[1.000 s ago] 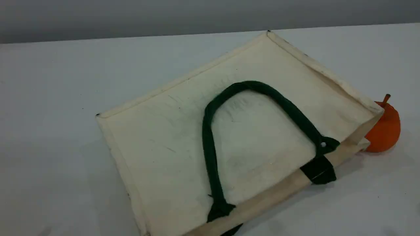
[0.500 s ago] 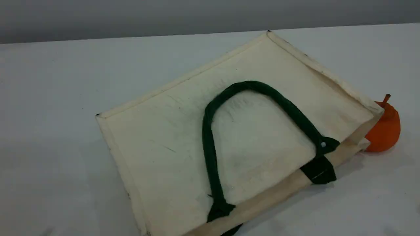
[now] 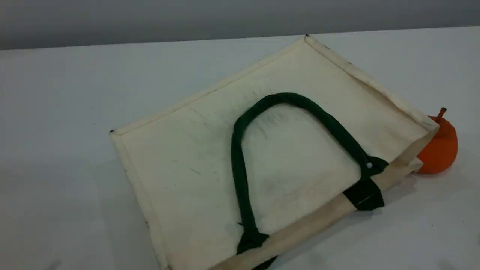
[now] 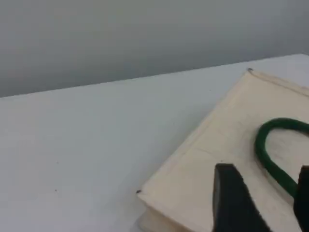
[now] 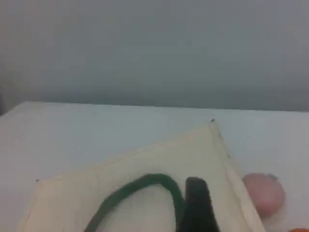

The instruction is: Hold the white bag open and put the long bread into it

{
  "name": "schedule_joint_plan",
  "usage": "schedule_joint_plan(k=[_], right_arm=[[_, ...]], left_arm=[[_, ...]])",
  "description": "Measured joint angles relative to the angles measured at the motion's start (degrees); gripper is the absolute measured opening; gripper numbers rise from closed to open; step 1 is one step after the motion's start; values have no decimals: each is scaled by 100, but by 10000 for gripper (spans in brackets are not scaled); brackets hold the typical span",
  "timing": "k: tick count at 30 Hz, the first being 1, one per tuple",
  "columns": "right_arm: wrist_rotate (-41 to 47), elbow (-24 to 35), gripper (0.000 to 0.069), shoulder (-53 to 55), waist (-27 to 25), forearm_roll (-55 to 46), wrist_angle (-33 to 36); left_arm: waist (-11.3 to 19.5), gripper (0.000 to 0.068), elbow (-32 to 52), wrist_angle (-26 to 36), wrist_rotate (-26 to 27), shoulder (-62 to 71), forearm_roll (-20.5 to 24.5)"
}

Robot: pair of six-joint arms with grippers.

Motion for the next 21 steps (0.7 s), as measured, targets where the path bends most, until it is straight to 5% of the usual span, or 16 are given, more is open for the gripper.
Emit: schedule_joint_plan(k=[14,17,21], right_arm=[[-6,0,469,0,0,-5,4],[-6,0,469,0,0,-5,4],[-6,0,469,0,0,-5,4]], left_arm=[[0,307,0,0,-6,0,4],[0,306,0,-12,-319,0,386],[0,306,0,-196,-1371,0,1511]])
